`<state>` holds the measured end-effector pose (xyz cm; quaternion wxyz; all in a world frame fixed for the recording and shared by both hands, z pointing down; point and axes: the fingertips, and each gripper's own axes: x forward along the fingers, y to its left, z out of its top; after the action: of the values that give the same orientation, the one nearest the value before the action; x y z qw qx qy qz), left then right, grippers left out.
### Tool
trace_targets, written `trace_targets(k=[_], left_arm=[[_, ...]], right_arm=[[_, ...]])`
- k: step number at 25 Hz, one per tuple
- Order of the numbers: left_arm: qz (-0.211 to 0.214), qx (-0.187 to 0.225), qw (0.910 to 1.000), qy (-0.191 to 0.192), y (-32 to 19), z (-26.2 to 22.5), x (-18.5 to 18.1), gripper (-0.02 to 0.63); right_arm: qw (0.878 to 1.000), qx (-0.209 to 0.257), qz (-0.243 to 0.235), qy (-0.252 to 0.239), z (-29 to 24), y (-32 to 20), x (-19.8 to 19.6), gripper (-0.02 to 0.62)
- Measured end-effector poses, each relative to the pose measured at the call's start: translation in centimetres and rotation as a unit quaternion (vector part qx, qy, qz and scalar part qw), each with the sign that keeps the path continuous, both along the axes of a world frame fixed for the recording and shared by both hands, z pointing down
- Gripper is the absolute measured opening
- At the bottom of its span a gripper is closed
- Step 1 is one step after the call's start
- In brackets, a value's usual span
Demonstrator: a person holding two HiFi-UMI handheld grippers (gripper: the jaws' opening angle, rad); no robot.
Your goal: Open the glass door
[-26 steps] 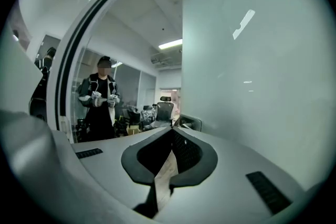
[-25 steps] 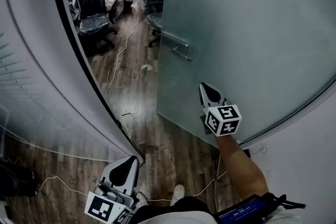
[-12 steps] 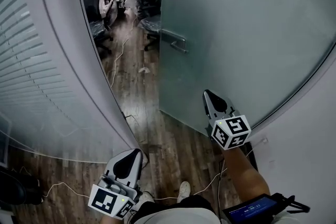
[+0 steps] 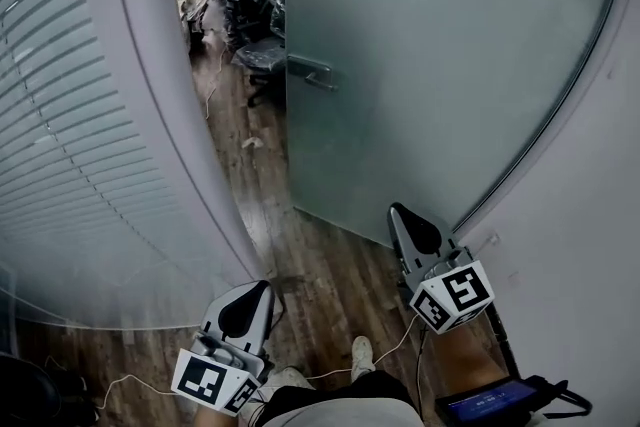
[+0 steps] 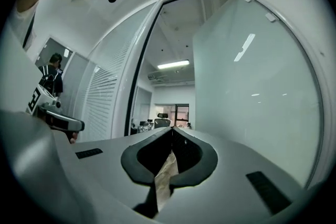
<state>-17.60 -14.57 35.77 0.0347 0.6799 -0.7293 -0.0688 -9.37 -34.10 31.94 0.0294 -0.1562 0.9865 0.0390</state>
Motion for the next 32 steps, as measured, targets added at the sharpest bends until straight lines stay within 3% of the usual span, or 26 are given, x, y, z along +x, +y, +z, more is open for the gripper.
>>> trace_targets(k=[11,16,21,32], left_arm=[[0.020,0.010,0.9997,-0.010,3.1,0.4,2.2,-0.006],[0.014,0.012,0.9996,-0.022,6.6,2.1,6.6,-0.006],[0.002,0.007,0.9999,-0.008,9.2,-0.2,8.7,-0.006],[-0.002,0.002,1.0000,-0.009,15.7,-4.0,17.2,-0.006]], right_arm=[[1.000,0.010,0.008,-0.019,0.6,8.1,6.9,0.002],[1.000,0.005,-0.012,-0.024,3.5,12.4,11.3,0.003],[0.999,0.005,-0.030,-0.013,0.9,15.4,13.8,0.002],[0.999,-0.005,-0.041,-0.001,-2.5,21.7,22.1,0.003]])
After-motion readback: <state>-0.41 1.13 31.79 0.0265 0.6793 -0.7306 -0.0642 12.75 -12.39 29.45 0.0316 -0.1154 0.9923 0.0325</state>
